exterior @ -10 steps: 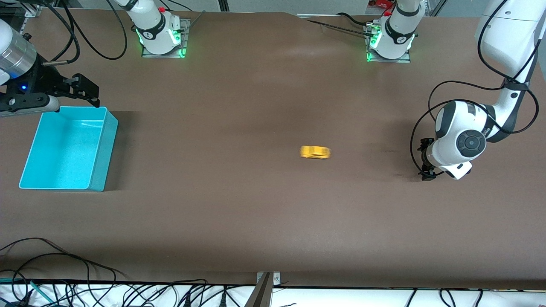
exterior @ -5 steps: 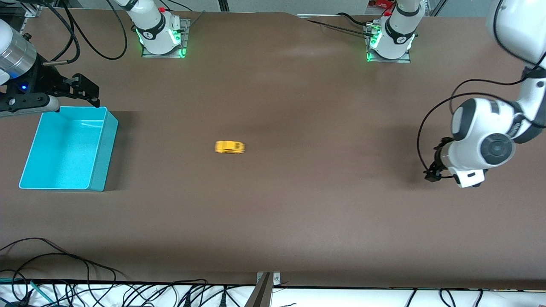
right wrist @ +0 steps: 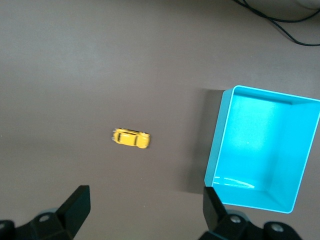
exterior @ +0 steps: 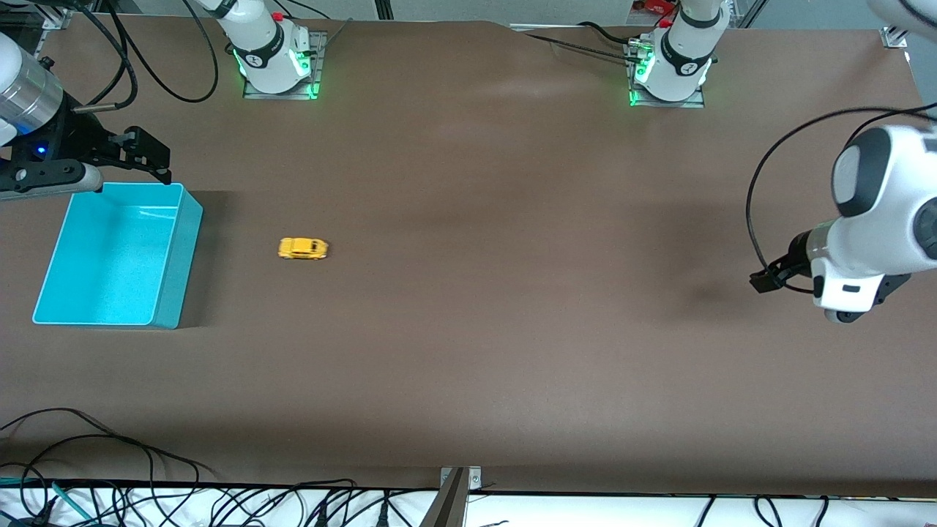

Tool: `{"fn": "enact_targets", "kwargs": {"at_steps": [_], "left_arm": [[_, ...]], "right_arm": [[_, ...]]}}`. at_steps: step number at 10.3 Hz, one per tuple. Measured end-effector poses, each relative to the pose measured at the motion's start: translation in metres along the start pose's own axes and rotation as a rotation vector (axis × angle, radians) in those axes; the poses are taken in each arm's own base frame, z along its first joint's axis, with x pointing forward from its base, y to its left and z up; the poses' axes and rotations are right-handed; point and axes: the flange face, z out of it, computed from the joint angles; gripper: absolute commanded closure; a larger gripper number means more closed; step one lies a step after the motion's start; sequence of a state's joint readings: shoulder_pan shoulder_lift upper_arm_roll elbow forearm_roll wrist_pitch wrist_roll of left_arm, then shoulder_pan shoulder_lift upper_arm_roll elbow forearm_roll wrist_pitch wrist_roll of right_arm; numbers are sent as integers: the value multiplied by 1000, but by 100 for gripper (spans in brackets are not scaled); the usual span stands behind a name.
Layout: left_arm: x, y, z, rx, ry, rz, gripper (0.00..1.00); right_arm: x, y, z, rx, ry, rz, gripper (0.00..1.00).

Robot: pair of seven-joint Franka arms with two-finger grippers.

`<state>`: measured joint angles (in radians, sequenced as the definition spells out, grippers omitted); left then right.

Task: Wind up and store yellow beetle car
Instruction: 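Raise the left gripper away as the car rolls toward the bin, then reach the right gripper out to the yellow car beside the bin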

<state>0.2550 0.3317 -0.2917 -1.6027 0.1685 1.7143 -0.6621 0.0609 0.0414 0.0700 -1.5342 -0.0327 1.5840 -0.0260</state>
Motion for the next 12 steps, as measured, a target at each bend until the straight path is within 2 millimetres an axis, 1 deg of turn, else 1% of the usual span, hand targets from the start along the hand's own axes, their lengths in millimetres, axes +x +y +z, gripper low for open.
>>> {"fn": "enact_targets", "kwargs": {"at_steps": [2,3,4,5,8,12], "left_arm": [[-13,-9,-36,-15,9,126,0],[-19,-12,-47,-19,17,163,0],[-22,-12,-53,-21,24,195,0],[-24,-12,-55,-21,28,232,0],[-27,-8,-57,-22,31,280,0],[-29,-7,-57,-21,29,291,0]], "right_arm": [[0,0,0,0,0,0,0],[0,0,0,0,0,0,0],[0,1,0,0,0,1,0],[0,3,0,0,0,5,0],[-1,20,1,-1,-2,36,0],[-1,24,3,-1,-7,43,0]]}}
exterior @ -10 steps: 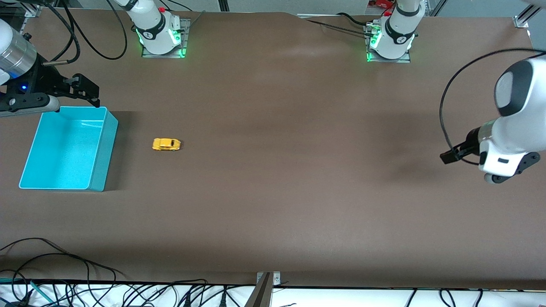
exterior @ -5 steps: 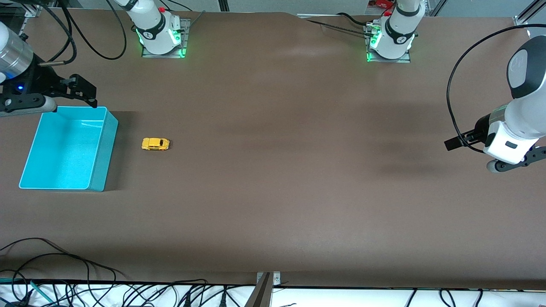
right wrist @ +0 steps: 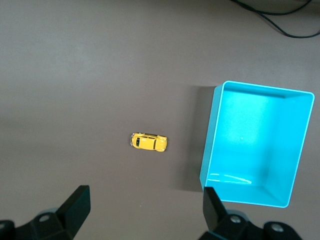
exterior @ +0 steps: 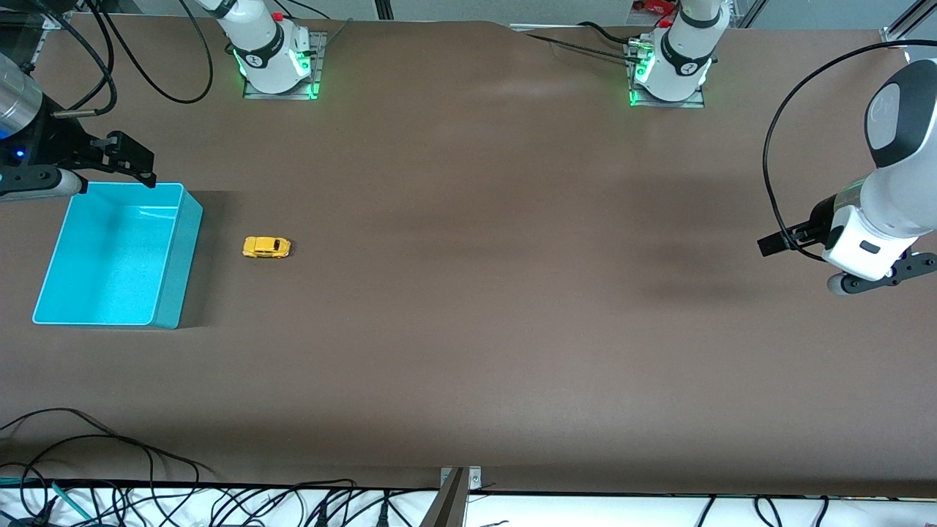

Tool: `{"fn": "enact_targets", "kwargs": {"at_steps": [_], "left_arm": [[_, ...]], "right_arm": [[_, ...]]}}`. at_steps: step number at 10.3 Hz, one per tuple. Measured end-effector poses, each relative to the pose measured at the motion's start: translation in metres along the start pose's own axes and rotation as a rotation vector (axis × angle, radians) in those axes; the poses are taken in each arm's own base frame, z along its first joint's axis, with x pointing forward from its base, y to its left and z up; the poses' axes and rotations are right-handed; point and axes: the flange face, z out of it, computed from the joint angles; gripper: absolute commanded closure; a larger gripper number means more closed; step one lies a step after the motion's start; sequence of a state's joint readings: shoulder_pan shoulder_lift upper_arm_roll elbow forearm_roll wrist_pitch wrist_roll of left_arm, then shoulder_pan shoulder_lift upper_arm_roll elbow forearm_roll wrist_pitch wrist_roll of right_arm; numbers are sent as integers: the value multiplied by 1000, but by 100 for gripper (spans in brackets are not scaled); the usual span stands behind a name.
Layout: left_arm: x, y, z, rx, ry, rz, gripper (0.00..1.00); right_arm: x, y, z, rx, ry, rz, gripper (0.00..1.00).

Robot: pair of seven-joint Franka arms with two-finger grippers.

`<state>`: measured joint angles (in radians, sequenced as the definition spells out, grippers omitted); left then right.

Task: Wind up and store yellow beetle car
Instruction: 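Reach the right gripper out to the yellow car beside the bin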

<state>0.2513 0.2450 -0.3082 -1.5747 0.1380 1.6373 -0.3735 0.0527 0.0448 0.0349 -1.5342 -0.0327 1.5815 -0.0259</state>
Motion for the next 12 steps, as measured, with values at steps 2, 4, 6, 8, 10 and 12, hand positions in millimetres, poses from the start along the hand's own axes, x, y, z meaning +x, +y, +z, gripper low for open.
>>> {"fn": "enact_targets", "kwargs": {"at_steps": [2,4,6,8,10,12], "left_arm": [[0,0,0,0,-1,2,0],[0,0,0,0,-1,2,0],[0,0,0,0,-1,3,0],[0,0,0,0,-1,5,0],[0,0,0,0,-1,6,0],[0,0,0,0,0,10,0]], "right_arm": [[-3,3,3,3,-29,5,0],[-4,-3,3,33,-36,0,0],[-1,-8,10,40,-51,-19,0],[11,-9,38,47,-97,-39,0],[34,-12,85,58,-103,-48,0],[39,-17,144,56,-49,-51,0]]}}
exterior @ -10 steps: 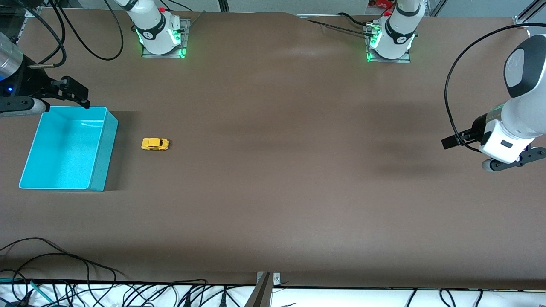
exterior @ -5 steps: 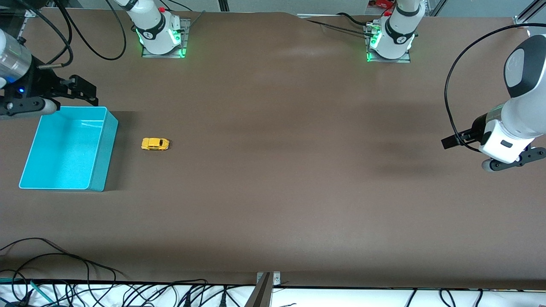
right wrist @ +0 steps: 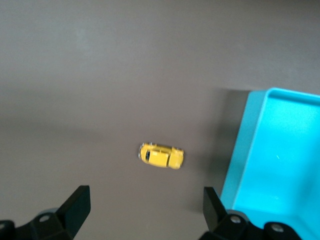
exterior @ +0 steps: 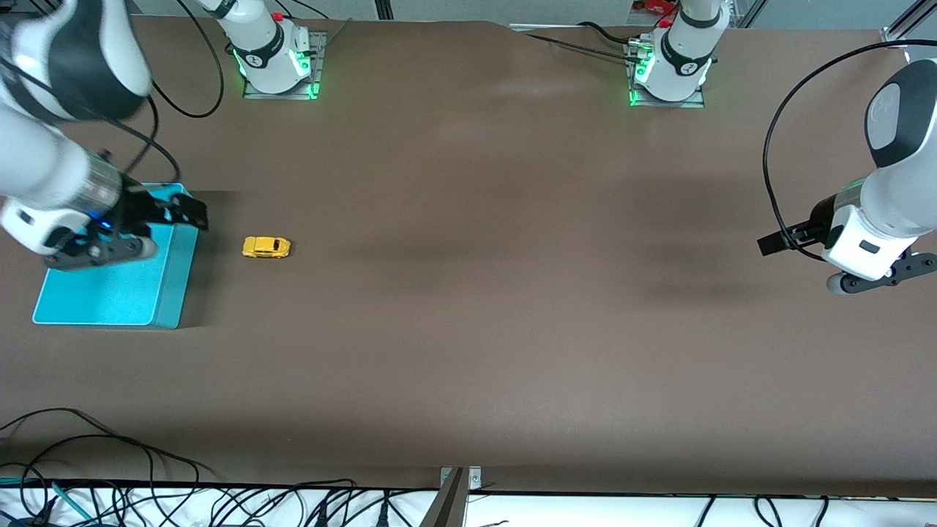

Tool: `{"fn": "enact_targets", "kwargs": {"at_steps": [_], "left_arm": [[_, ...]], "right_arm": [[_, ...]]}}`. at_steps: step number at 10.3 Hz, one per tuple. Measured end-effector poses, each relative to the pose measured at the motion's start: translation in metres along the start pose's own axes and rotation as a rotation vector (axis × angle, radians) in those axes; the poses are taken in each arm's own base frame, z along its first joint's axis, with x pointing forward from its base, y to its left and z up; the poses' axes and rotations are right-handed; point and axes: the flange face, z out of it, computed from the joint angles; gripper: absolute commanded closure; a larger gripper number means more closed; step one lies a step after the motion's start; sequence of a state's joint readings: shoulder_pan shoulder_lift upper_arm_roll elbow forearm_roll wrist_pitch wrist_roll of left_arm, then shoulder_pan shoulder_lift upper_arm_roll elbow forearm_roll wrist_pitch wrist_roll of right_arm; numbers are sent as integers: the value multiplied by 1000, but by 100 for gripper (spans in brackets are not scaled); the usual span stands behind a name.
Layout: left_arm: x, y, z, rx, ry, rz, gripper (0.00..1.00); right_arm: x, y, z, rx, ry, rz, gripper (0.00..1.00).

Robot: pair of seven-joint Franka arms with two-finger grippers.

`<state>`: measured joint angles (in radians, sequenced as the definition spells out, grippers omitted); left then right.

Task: Wind up and store yellow beetle car
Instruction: 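Reach the right gripper out to the yellow car beside the bin, then lower the right gripper and close it on the yellow car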

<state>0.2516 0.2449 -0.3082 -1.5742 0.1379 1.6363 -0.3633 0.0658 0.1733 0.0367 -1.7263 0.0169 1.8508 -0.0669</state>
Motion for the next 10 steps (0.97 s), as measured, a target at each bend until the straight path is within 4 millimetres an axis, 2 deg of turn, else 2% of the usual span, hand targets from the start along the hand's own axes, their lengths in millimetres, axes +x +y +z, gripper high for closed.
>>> {"fn": "enact_targets", "kwargs": {"at_steps": [6,7,10], "left_arm": [[0,0,-3,-2,7,39,0],[0,0,-3,-2,7,40,0],[0,-1,-4,-2,9,40,0]], "right_arm": [[-46,-8,145,-8,77,-13,0],[-53,-10,159,-8,73,-17,0],[-62,-12,169,-7,54,-37,0]]}}
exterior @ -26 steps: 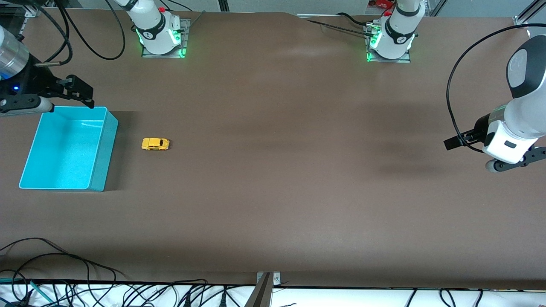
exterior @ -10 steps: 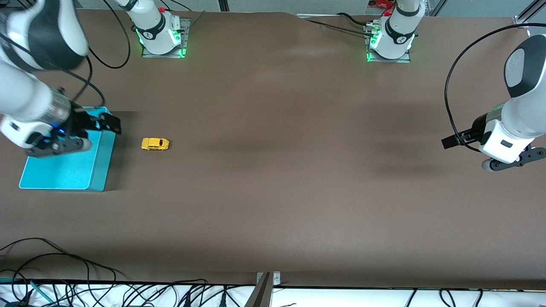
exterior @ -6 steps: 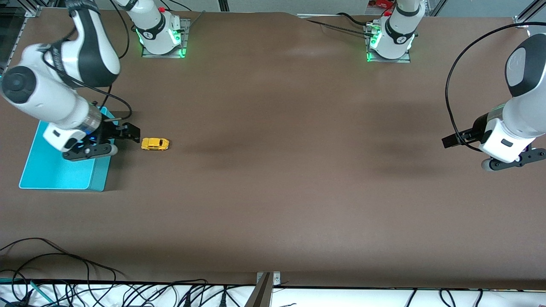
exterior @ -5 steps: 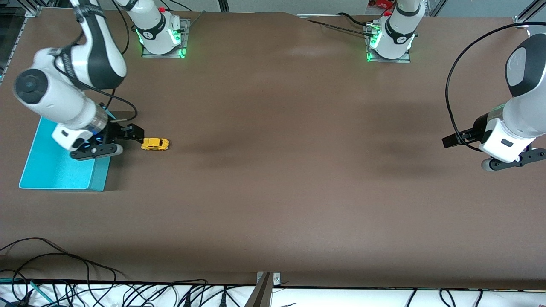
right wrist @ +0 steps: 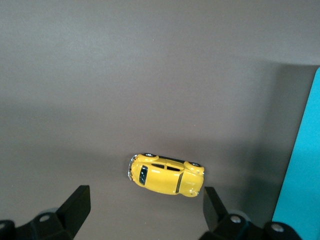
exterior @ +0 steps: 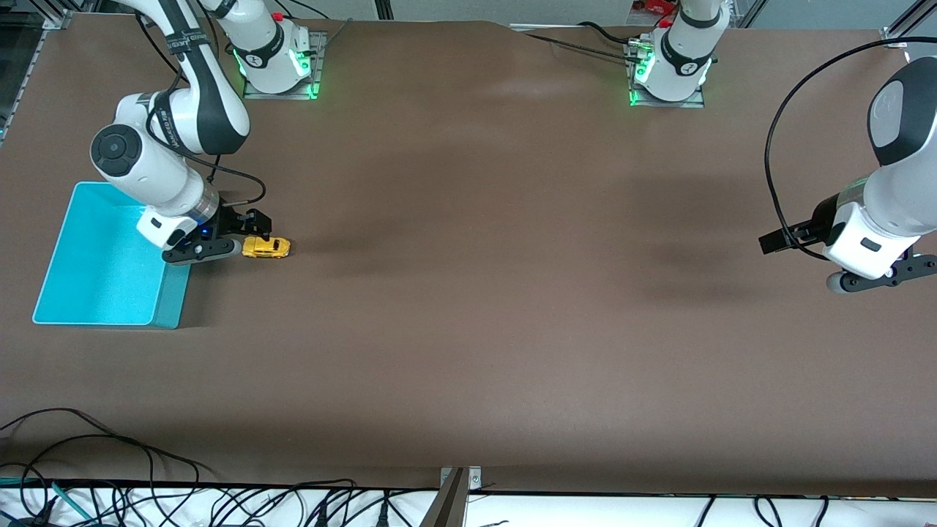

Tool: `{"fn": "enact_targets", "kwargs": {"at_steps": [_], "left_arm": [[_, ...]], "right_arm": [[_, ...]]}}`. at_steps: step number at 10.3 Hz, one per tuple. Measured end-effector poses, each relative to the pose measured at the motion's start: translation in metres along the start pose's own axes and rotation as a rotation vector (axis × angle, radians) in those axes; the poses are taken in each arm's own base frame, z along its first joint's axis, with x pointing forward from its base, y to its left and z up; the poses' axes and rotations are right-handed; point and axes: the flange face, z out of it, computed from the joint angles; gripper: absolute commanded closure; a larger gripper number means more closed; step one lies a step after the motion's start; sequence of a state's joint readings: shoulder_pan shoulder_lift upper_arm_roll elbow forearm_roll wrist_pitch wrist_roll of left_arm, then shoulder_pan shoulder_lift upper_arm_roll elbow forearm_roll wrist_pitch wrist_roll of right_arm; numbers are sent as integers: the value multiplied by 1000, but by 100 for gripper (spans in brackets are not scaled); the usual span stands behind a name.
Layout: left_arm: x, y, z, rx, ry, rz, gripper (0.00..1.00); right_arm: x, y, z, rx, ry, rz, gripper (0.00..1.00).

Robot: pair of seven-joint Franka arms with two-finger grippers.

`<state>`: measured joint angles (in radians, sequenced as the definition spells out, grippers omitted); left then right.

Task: Wind up and store yellow beetle car
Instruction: 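Lower the right gripper and close it on the yellow car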

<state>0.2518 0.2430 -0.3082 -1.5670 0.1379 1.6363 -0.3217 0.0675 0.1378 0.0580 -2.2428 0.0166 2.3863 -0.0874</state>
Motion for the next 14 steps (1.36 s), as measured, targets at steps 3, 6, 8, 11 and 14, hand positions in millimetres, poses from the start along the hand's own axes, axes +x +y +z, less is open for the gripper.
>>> {"fn": "enact_targets", "kwargs": {"at_steps": [3,6,8,11,14], "left_arm": [[0,0,-1,0,1,0,0],[0,-1,-1,0,1,0,0],[0,-1,-1,0,1,0,0],[0,-1,-1,0,2,0,0],[0,-1,-1,0,2,0,0]], "right_arm": [[-4,-31,6,9,-13,-374,0],[-4,-27,6,13,-9,-844,0],[-7,-9,10,20,-15,-1048,0],[-12,11,34,42,-23,-1200,0],[-11,15,84,57,-3,-1245,0]]}}
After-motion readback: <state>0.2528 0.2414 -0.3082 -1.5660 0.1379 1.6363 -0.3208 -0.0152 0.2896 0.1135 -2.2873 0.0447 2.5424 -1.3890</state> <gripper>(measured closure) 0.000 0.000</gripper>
